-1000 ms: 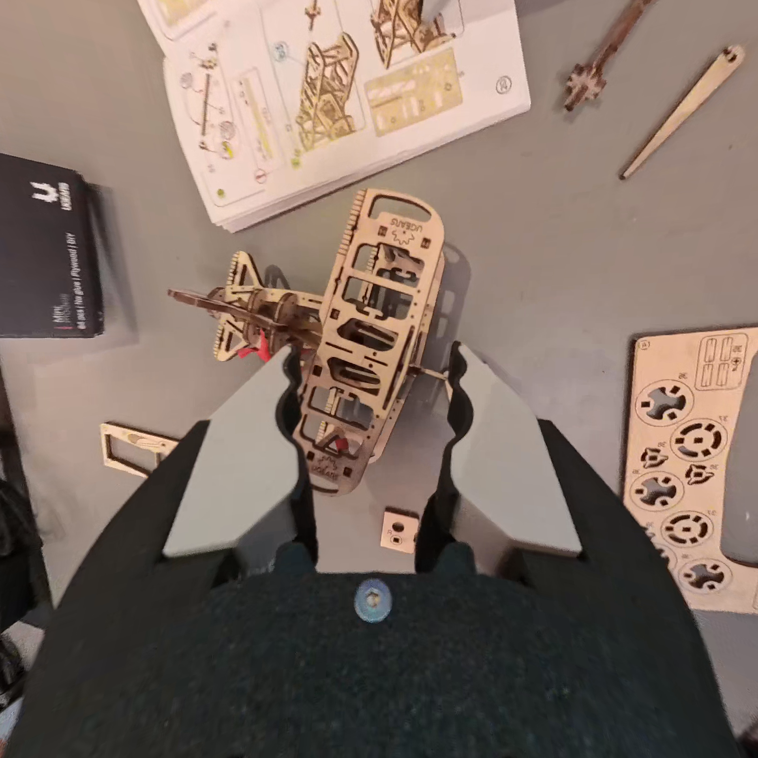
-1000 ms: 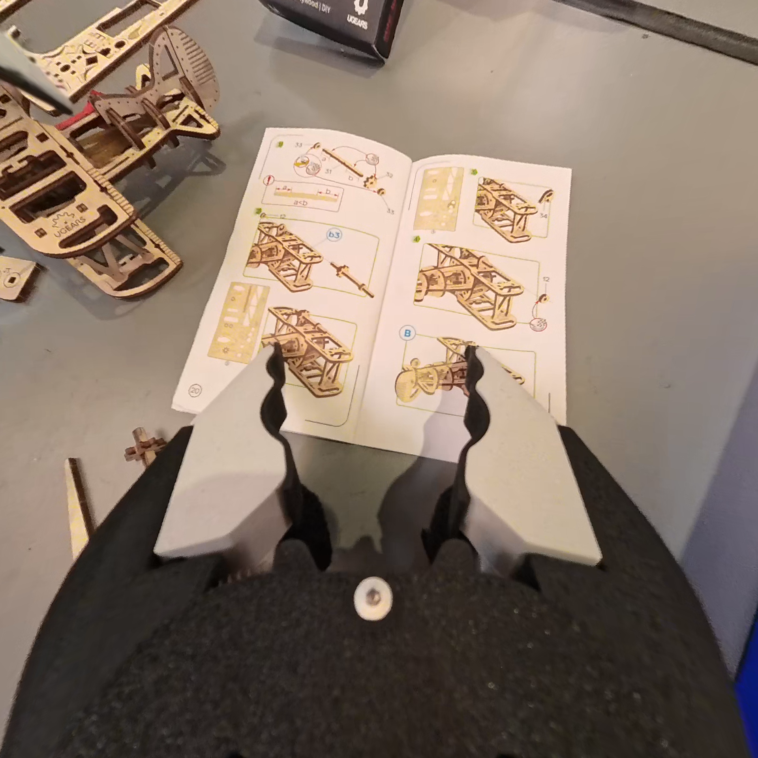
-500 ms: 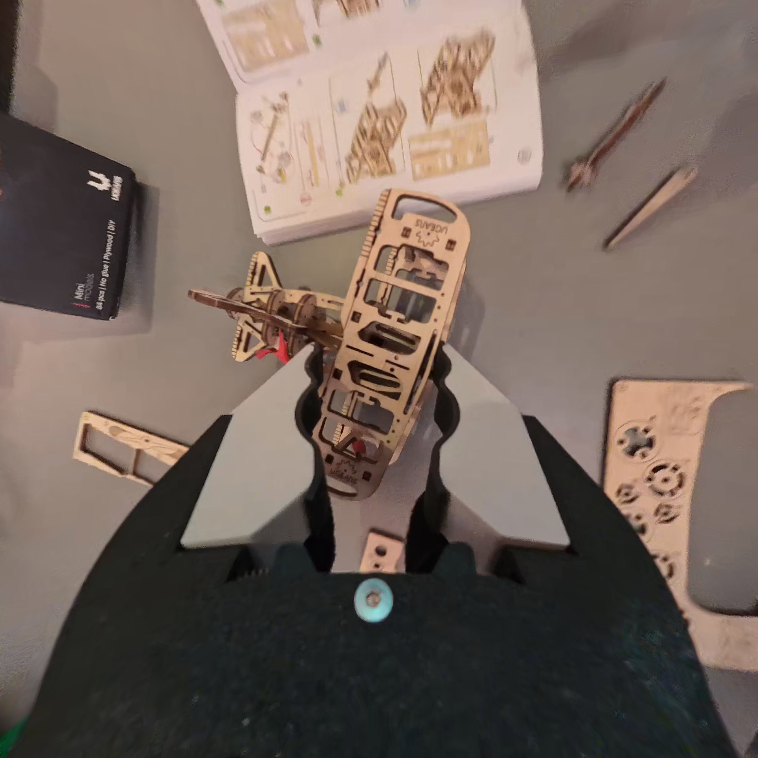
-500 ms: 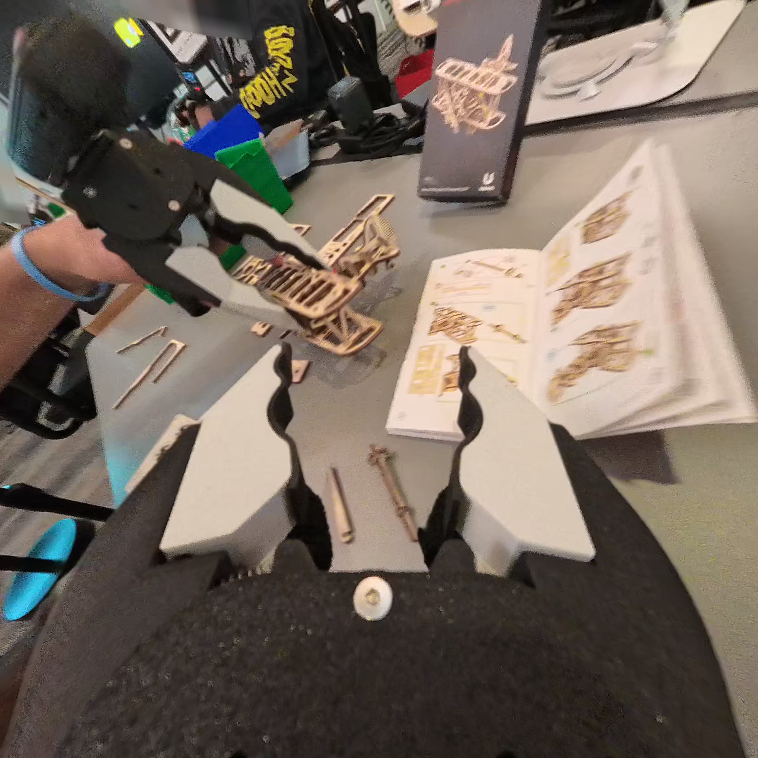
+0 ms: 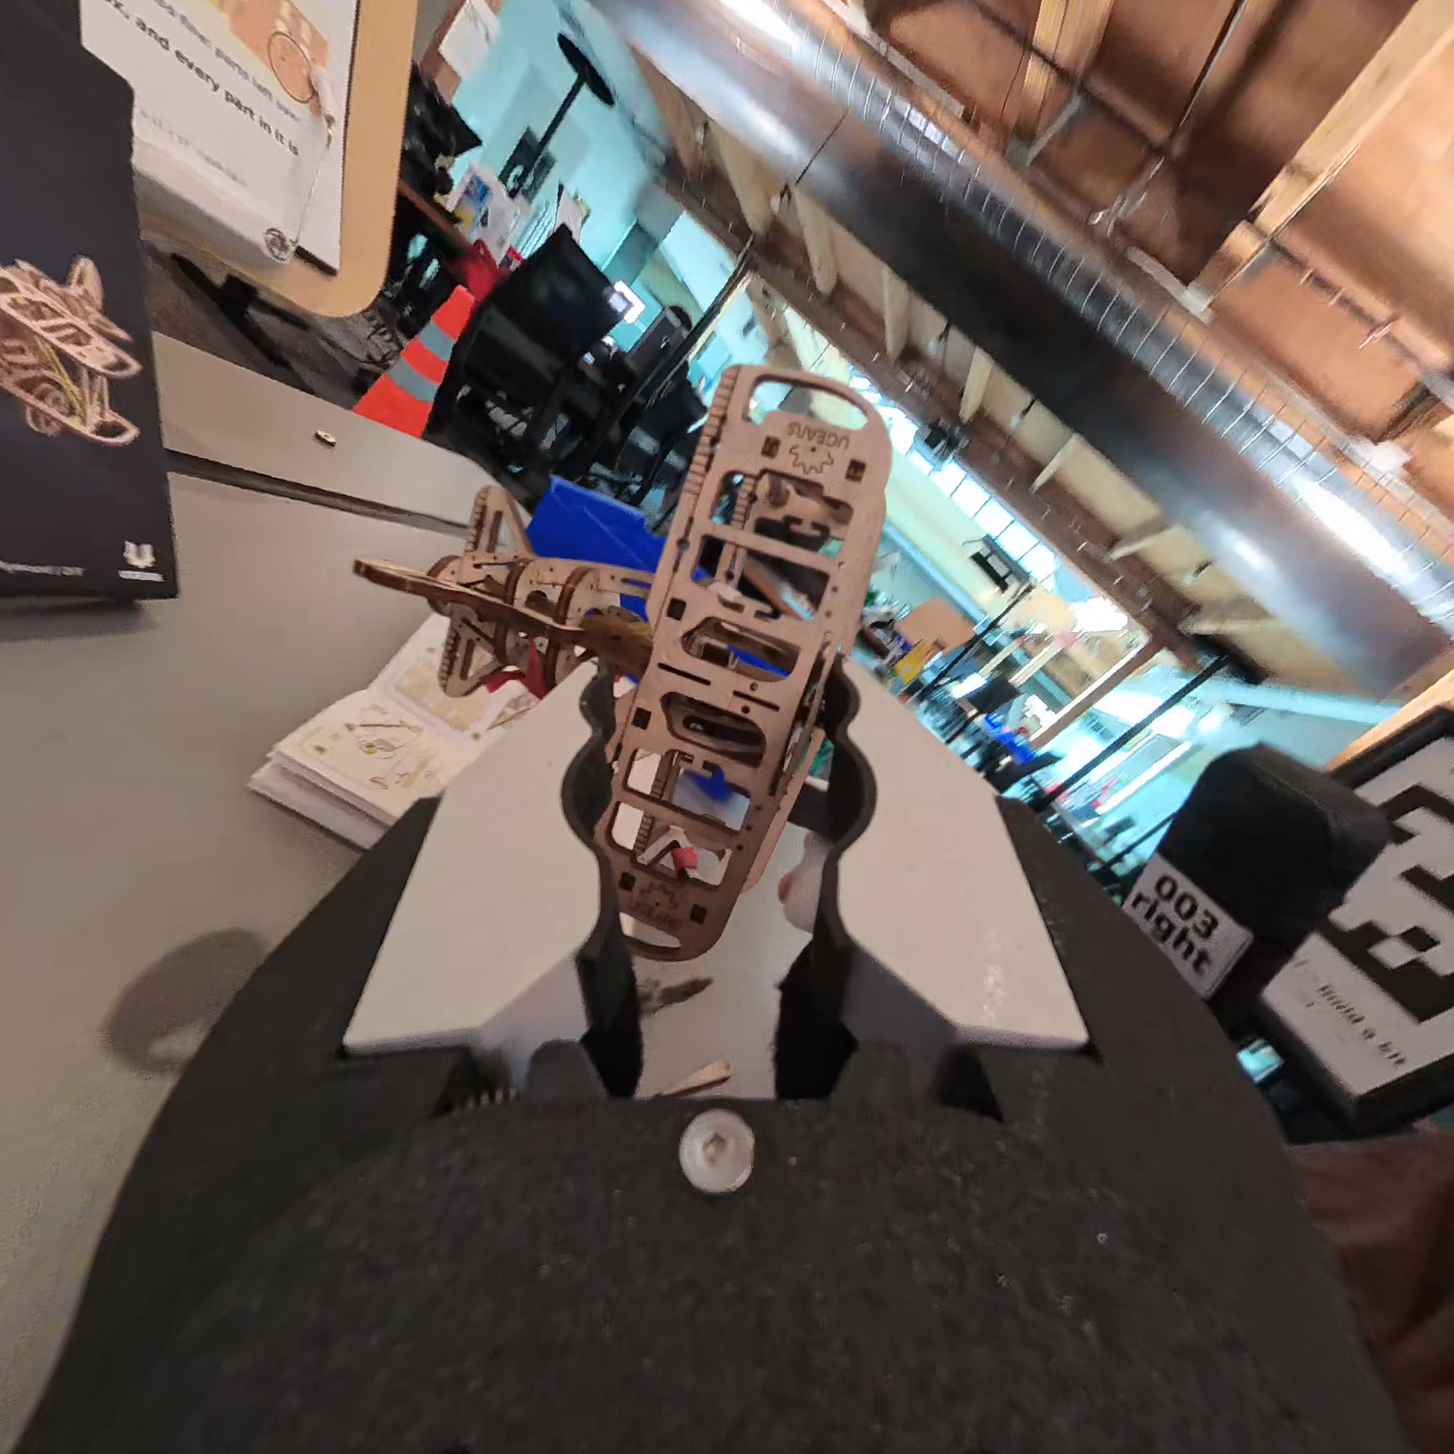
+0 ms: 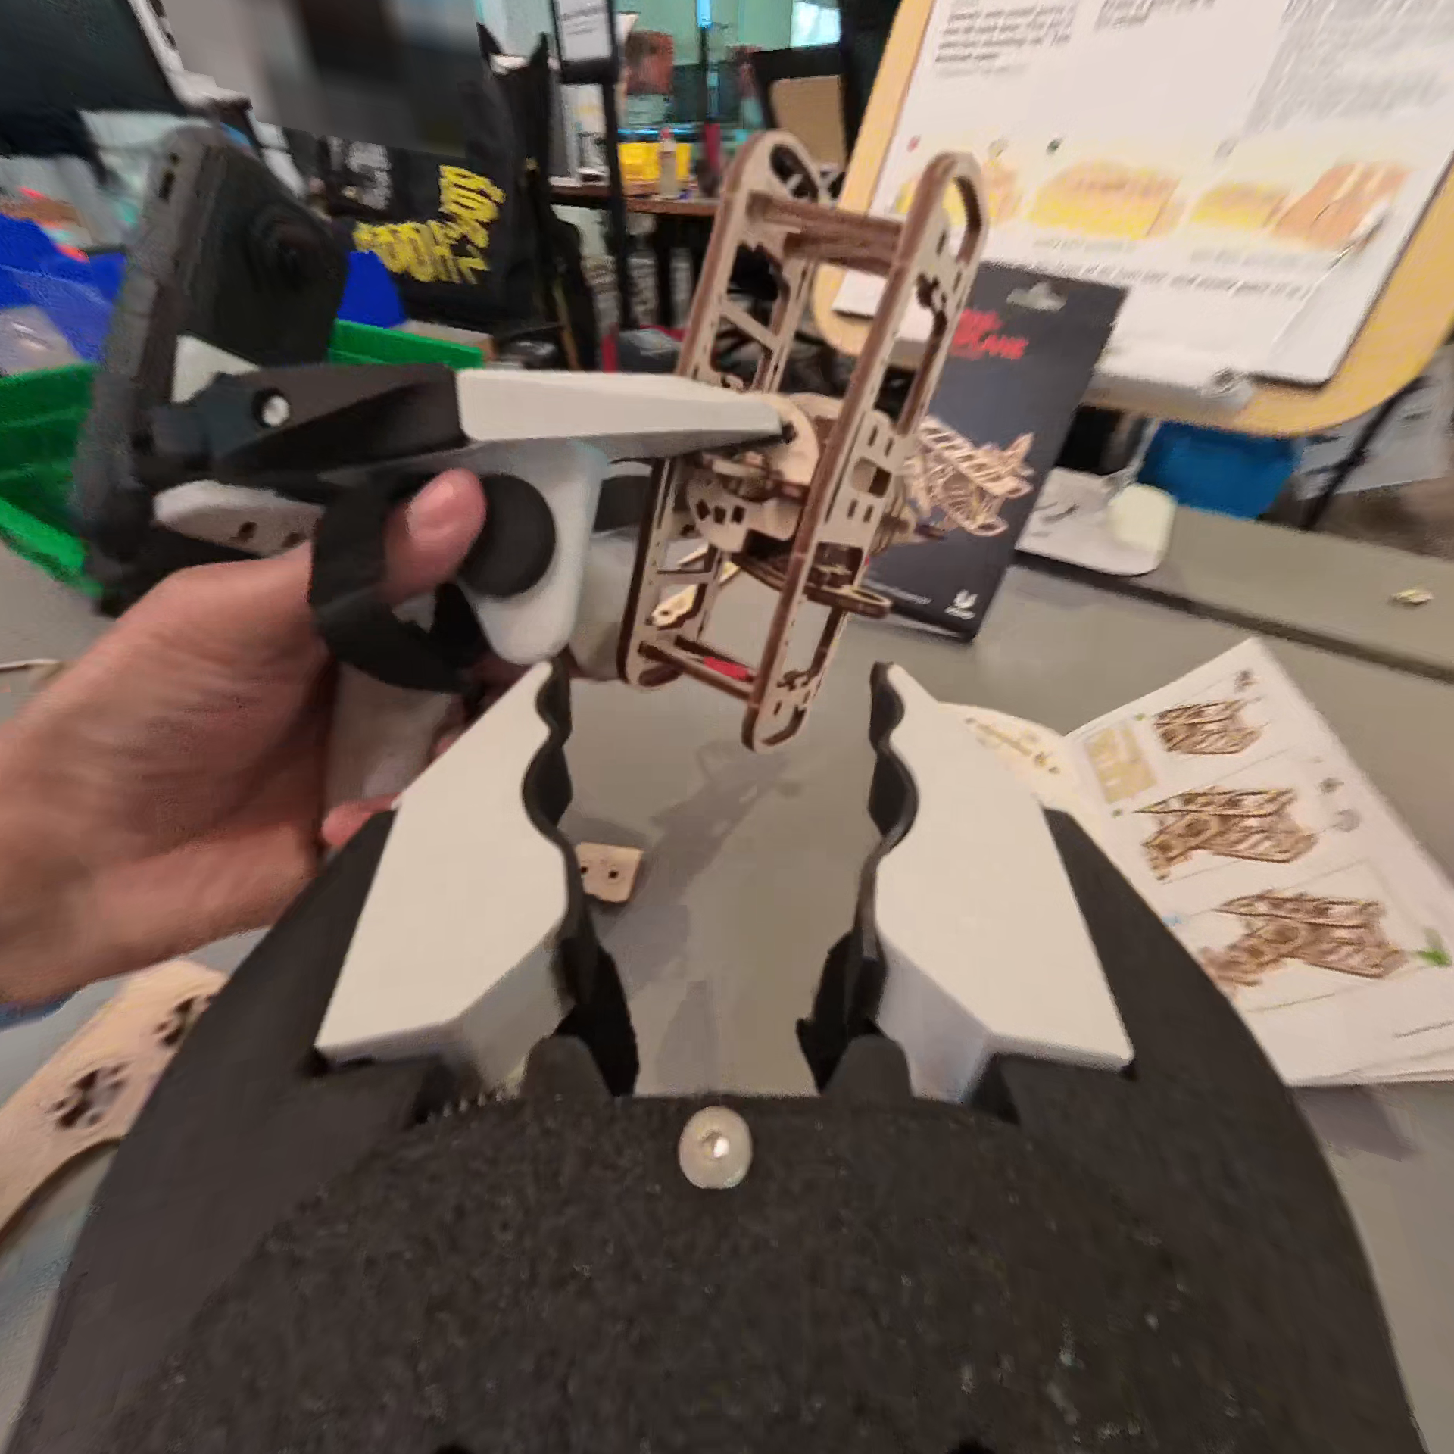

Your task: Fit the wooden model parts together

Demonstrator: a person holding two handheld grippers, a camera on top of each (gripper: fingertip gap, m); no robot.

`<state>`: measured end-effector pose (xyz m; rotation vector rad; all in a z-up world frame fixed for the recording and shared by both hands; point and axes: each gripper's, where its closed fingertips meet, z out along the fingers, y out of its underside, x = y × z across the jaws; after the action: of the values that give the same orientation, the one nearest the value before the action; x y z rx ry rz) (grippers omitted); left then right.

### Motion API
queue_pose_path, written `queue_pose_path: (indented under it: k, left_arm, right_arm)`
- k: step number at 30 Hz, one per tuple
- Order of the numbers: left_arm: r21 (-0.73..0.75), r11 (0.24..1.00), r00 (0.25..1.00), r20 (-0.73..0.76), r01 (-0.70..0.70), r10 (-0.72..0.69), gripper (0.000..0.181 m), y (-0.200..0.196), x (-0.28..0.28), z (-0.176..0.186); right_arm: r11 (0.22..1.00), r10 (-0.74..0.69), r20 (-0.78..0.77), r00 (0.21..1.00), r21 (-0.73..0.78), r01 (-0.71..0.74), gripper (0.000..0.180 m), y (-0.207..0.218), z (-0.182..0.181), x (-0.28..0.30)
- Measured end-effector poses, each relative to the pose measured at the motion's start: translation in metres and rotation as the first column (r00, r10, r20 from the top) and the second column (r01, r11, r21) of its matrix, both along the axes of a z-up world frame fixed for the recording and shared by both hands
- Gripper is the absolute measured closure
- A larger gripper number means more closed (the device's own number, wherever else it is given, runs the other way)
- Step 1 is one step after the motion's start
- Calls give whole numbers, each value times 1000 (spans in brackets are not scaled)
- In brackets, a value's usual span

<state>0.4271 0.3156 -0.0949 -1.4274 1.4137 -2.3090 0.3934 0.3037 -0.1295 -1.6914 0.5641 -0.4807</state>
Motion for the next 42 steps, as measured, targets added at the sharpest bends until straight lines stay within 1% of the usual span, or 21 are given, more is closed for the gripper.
queue_pose_path:
  k: [2, 4, 6, 9, 12, 14, 15, 19, 22, 24, 27, 29, 30, 32, 33, 35, 37, 39, 42]
  left_arm:
    - [-65, 998, 1000, -6, 10, -11, 130, -1, -1, 3]
    - [-82, 997, 1000, -6, -1, 0, 130, -2, -2, 5]
    - [-155, 988, 1000, -4, 23, -23, 130, -2, -6, 10]
    - [-252, 967, 1000, -14, 19, -23, 129, 1, -8, 12]
    - [-373, 928, 1000, -24, 3, -13, 130, 5, -9, 15]
    - [-399, 917, 1000, -16, 9, -17, 129, 4, -11, 17]
    - [-402, 916, 1000, -7, 12, -16, 130, 3, -13, 20]
    - [-401, 916, 999, 32, 31, -20, 129, -1, -18, 28]
    - [-349, 934, 995, 81, 81, -56, 129, -4, -26, 33]
    - [-268, 957, 991, 101, 110, -86, 127, -7, -33, 32]
    - [-84, 989, 988, 100, 124, -115, 115, -5, -41, 24]
    - [141, 983, 988, 84, 118, -130, 102, 0, -47, 11]
    - [263, 959, 988, 81, 102, -128, 97, 6, -48, 6]
    - [455, 887, 984, 104, 85, -147, 90, 15, -49, 5]
    - [531, 840, 978, 96, 107, -185, 83, 16, -50, 6]
    - [627, 752, 954, 47, 203, -296, 69, 12, -54, 11]
    - [677, 649, 902, -52, 347, -429, 71, 7, -64, 7]
    - [715, 550, 855, -131, 432, -501, 71, 3, -70, 0]
    - [732, 416, 767, -225, 540, -601, 91, -8, -87, -11]
  right_arm:
    - [998, -43, 87, 995, -35, 46, 112, 1, 5, 4]
    - [995, -57, 142, 988, -71, 68, 122, -3, 10, 5]
    - [995, -34, 186, 982, -89, 51, 120, -3, 16, 2]
    - [984, -1, 282, 960, -173, 52, 106, 2, 19, 1]
    - [964, 11, 363, 932, -251, 86, 106, 7, 20, 0]
    - [944, -5, 437, 900, -293, 148, 109, 7, 21, 2]
    - [934, -11, 468, 883, -310, 176, 115, 6, 21, 4]
    - [933, -11, 517, 856, -303, 195, 121, 4, 27, 1]
    - [929, 24, 564, 825, -319, 190, 121, 0, 32, -3]
    - [924, 48, 594, 803, -332, 190, 122, -7, 33, -3]
    - [923, 109, 615, 781, -354, 149, 124, -19, 32, -3]
    - [910, 205, 620, 758, -406, 87, 124, -24, 27, -7]
    - [895, 263, 620, 739, -444, 54, 124, -26, 23, -10]
    - [852, 405, 615, 677, -522, -36, 124, -27, 13, -22]
    - [826, 465, 612, 639, -559, -66, 124, -27, 8, -28]
    - [791, 525, 625, 578, -609, -60, 124, -29, 5, -34]
    - [761, 570, 622, 536, -646, -61, 124, -29, 2, -39]
    - [744, 604, 616, 506, -663, -82, 124, -27, 0, -49]
    - [708, 652, 602, 461, -701, -85, 124, -22, -10, -62]
